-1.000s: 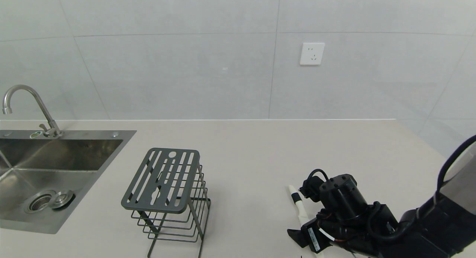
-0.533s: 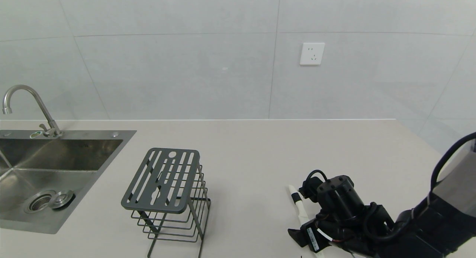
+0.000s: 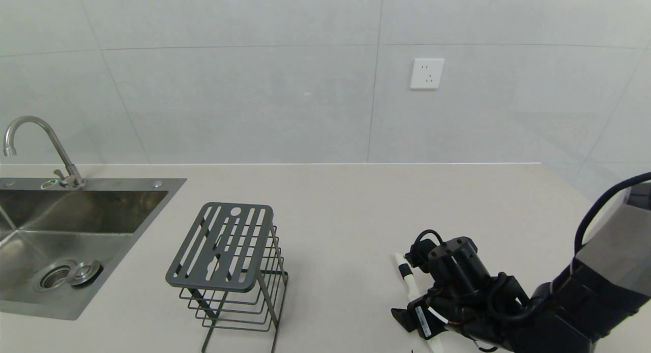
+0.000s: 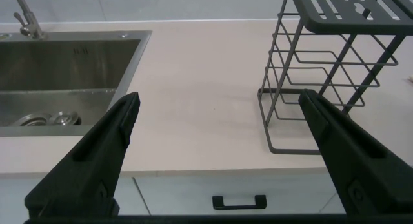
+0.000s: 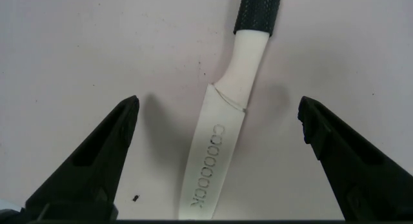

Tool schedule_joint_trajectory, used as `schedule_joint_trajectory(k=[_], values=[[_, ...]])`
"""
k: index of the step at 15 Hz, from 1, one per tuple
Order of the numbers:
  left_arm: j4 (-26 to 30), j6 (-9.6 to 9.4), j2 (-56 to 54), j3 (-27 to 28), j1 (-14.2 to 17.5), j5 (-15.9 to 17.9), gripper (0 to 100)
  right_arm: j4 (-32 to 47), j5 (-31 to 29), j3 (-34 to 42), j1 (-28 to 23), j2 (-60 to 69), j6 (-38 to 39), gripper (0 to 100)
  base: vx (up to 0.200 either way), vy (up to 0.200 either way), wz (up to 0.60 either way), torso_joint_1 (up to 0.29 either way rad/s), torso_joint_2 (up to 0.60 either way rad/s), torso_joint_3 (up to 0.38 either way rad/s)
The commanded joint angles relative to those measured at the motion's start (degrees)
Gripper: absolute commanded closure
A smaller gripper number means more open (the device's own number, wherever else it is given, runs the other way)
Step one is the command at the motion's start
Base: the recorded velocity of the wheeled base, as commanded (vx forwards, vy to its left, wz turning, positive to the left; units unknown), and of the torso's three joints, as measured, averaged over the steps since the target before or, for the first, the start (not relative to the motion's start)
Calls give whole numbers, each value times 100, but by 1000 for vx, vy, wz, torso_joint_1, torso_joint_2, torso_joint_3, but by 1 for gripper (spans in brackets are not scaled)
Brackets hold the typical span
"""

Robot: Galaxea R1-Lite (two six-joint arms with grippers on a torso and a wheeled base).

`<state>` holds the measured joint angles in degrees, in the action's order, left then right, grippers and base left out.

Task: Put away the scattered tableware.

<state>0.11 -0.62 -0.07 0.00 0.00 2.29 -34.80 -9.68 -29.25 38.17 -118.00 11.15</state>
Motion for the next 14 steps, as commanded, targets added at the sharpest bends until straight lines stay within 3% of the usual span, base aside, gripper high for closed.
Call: schedule_joint_trajectory(k=[1,8,14], values=[[-2,1,7,0,0,-1,0,0,1,59,24,-82,1,100,0,0,0,0,0,0],[-2,1,7,0,0,-9,0,-18,1,226,-38,-241,106,100,0,0,0,0,0,0],[-2,9,7,0,0,-9,0,-97,80,-450,-336,1148,18,100,0,0,0,0,0,0]])
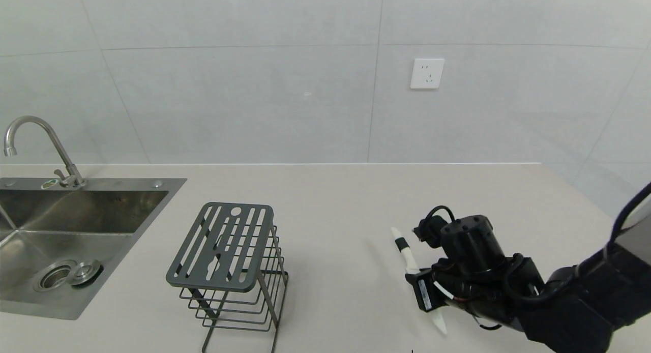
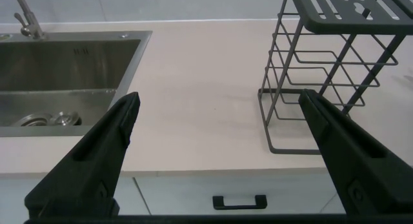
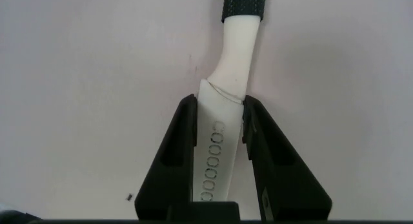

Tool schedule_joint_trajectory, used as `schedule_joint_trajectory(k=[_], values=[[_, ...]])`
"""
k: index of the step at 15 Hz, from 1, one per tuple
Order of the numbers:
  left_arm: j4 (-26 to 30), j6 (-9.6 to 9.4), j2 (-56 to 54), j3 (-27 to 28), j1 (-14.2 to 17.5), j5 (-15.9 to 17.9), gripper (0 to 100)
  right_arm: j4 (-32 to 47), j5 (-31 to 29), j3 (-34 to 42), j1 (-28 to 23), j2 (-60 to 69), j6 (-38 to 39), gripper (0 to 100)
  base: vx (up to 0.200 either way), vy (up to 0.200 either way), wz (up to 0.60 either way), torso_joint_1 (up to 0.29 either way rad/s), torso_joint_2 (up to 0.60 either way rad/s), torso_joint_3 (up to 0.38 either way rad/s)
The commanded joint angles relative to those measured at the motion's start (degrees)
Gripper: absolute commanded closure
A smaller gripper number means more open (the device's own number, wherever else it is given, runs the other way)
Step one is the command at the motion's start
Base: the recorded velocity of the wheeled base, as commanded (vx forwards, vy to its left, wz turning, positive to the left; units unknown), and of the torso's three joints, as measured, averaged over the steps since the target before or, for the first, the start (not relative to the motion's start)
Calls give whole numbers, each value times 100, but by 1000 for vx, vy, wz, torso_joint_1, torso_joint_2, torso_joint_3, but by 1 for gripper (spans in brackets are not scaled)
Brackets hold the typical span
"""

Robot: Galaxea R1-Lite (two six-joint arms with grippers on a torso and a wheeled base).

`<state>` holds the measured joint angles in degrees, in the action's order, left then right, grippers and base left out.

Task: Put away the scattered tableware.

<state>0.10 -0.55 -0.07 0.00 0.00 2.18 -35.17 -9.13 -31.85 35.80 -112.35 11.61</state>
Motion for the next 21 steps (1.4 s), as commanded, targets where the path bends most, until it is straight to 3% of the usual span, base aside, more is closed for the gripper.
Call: schedule_joint_trajectory(k=[1,3,7,9,15,21], values=[[8,-7,7,0,0,2,0,-60,113,-154,-100,767,-71,100,0,0,0,0,0,0],[8,-7,7,0,0,10,0,-403,324,30,-82,1075,-106,100,0,0,0,0,0,0],[-1,2,7,0,0,10,0,-2029,922,874,-100,1294,-756,100,0,0,0,0,0,0],[-1,11,7,0,0,19,0,-2468,1273,1208,-74,1479,-862,100,0,0,0,0,0,0],[-10,2,7,9,0,177,0,-2591,2187,1278,-65,2288,-1424,100,0,0,0,0,0,0],[-19,-156,7,9,0,274,0,-2864,2223,1340,-82,2402,-1459,100,0,0,0,0,0,0]])
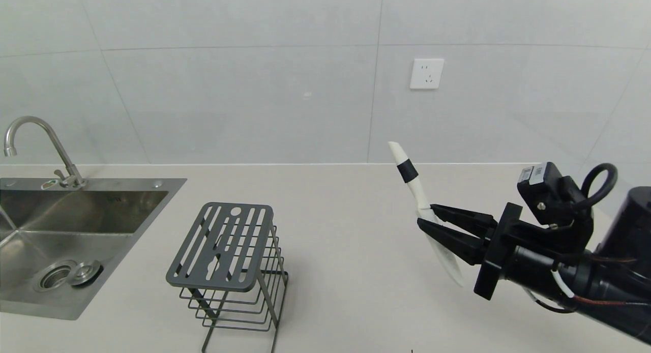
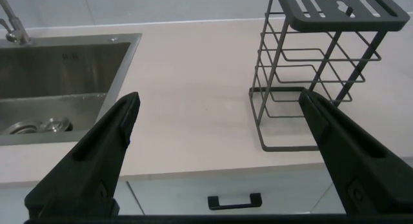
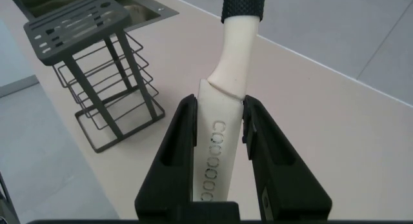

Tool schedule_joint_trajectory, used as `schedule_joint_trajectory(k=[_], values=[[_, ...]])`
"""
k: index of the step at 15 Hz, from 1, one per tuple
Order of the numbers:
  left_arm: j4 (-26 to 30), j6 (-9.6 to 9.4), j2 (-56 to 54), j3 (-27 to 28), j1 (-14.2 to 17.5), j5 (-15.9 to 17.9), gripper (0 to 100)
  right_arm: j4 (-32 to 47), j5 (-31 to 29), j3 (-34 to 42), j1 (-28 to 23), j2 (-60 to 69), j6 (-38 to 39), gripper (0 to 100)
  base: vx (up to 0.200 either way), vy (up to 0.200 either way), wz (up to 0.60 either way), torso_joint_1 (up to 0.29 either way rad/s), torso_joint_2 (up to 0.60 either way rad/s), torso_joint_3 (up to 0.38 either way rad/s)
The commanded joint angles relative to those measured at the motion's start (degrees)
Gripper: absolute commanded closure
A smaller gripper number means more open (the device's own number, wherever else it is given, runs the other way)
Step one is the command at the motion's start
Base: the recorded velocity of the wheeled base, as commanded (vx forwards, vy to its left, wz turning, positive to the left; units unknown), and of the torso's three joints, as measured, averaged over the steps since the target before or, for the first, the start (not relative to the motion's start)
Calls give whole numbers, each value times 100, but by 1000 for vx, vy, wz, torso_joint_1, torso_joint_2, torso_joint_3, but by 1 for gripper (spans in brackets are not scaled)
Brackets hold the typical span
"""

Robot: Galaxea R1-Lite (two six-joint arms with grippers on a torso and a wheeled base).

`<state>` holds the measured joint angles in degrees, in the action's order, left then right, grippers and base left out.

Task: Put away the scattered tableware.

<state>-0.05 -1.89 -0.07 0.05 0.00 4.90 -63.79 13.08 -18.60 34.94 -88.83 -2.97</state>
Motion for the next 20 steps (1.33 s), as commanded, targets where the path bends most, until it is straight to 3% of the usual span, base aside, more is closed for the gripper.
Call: schedule_joint_trajectory(k=[1,3,5,6,7,8,9,11,12,14,15,18,20], values=[[5,66,7,-5,0,-24,0,-116,10,102,4,50,-10,100,0,0,0,0,0,0],[5,83,7,-5,0,-24,0,-265,19,226,31,33,-10,100,0,0,0,0,0,0],[-74,-84,7,-5,0,37,0,-327,37,199,48,6,-10,100,0,0,0,0,0,0],[-856,-330,7,21,0,46,0,-327,45,190,57,6,-54,100,0,0,0,0,0,0],[-2069,-611,16,65,0,239,0,-327,125,199,110,33,-116,100,0,0,0,0,0,0],[-2245,-646,42,127,-9,573,0,-327,186,190,118,24,-124,100,0,0,0,0,0,0],[-2096,-321,25,268,-9,1364,0,-336,239,199,189,15,-133,100,0,0,0,0,0,0],[-2025,936,78,646,-9,1857,0,-344,256,199,382,6,-142,100,0,0,0,0,0,0],[-1964,1384,297,936,-9,2235,0,-406,327,199,470,-11,-151,100,0,0,0,0,0,0],[-1902,1718,886,1278,-9,2779,0,-441,538,208,558,-82,-388,100,0,0,0,0,0,0],[-1929,1674,1167,1313,-9,3008,0,-450,617,208,646,-108,-423,100,0,0,0,0,0,0],[-1955,1525,2064,1621,-9,4115,0,-599,669,199,857,-257,-432,100,0,0,0,0,0,0],[-2017,1507,2626,1858,-9,4616,0,-643,669,208,962,-398,-432,100,0,0,0,0,0,0]])
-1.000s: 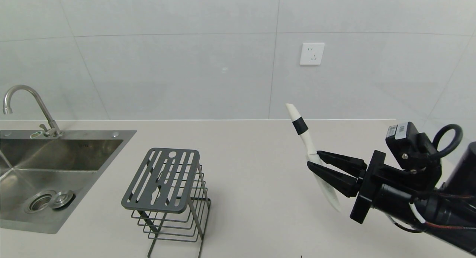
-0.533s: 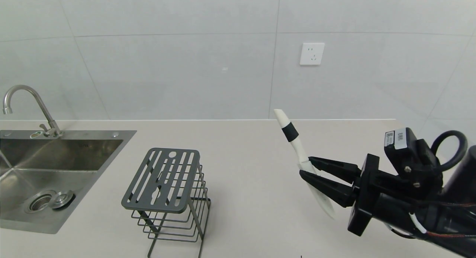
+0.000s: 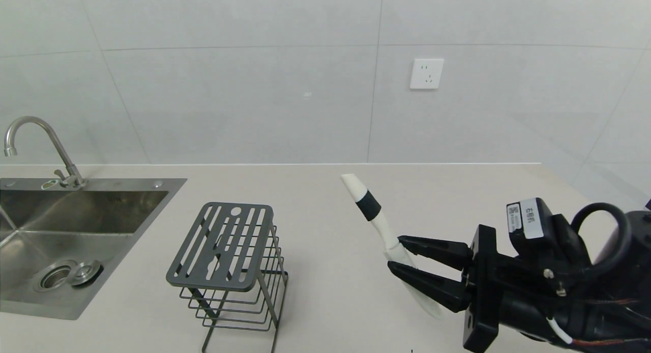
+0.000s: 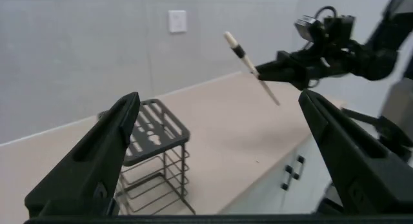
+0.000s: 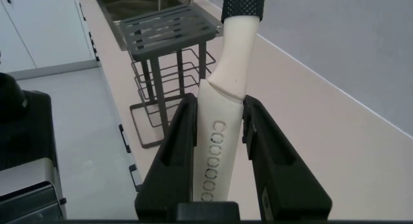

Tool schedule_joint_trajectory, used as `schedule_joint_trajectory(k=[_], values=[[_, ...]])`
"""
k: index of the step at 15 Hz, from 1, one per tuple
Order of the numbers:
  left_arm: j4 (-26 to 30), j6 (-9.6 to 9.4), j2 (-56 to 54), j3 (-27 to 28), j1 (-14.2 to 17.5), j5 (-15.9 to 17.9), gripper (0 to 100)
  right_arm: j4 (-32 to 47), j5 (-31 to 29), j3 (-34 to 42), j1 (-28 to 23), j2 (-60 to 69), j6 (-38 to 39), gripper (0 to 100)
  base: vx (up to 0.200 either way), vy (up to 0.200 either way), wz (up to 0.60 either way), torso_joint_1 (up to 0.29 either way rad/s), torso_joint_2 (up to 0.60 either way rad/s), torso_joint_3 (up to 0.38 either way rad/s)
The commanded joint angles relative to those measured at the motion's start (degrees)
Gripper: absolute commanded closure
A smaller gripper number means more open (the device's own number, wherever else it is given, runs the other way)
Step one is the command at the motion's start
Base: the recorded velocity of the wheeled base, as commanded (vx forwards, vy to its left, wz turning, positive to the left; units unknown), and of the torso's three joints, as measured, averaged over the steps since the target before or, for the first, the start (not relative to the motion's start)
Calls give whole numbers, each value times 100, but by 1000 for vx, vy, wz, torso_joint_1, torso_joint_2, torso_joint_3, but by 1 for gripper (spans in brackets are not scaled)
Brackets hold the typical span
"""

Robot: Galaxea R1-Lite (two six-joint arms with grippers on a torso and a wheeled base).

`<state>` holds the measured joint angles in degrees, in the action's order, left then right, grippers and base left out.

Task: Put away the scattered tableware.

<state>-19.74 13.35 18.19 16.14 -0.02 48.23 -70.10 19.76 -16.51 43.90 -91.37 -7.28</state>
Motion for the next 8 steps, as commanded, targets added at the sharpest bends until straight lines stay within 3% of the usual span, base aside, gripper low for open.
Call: schedule_joint_trajectory(k=[1,2,4,5,6,7,8], values=[[-48,-17,800,249,-6,284,0,-13,1,-2,66,-144,-2,100,0,0,0,0,0,0],[-153,-8,1416,487,-15,468,0,-13,-7,-2,93,-162,-2,100,0,0,0,0,0,0],[-171,-25,1987,592,-252,468,0,-66,1,-2,93,-224,-11,100,0,0,0,0,0,0],[-232,-122,2338,557,-648,442,0,-233,1,-54,119,-250,-54,100,0,0,0,0,0,0],[-259,-421,2708,504,-1008,407,0,-259,10,-134,172,-241,-54,100,0,0,0,0,0,0],[-268,-491,2778,495,-1061,407,0,-259,19,-134,172,-241,-54,100,0,0,0,0,0,0],[-514,-1115,3349,504,-1369,407,0,-268,19,-98,172,-232,-63,100,0,0,0,0,0,0]])
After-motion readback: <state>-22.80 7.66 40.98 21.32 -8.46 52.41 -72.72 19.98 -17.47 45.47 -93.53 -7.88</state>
